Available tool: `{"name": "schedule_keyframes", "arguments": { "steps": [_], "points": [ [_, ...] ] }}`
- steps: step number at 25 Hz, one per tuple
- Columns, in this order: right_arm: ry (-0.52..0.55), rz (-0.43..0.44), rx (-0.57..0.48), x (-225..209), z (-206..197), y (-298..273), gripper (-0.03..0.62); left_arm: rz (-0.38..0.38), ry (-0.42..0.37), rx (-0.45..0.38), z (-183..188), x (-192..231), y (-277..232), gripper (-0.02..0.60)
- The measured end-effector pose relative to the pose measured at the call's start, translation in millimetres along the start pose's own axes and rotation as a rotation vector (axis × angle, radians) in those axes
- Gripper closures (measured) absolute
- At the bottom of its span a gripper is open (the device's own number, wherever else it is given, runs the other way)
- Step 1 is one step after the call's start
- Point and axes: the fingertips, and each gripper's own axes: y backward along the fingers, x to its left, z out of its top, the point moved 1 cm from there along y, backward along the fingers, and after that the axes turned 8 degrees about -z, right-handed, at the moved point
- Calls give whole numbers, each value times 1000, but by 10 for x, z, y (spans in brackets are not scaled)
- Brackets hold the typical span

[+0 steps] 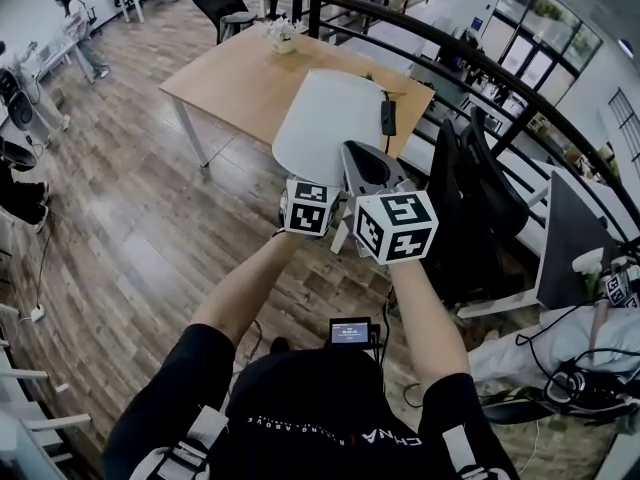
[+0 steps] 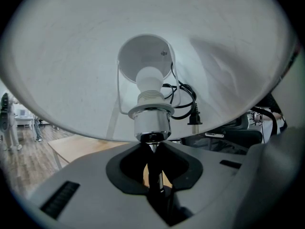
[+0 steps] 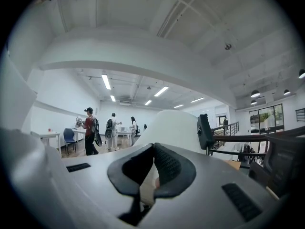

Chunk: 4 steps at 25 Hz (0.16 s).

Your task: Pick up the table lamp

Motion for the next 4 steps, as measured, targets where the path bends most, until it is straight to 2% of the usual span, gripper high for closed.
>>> {"name": "schedule_keyframes", "arguments": {
  "steps": [4],
  "points": [
    [1,-3,4,-1,-5,7,562,-3,3,2,-6,-13,3,506]
  ]
}}
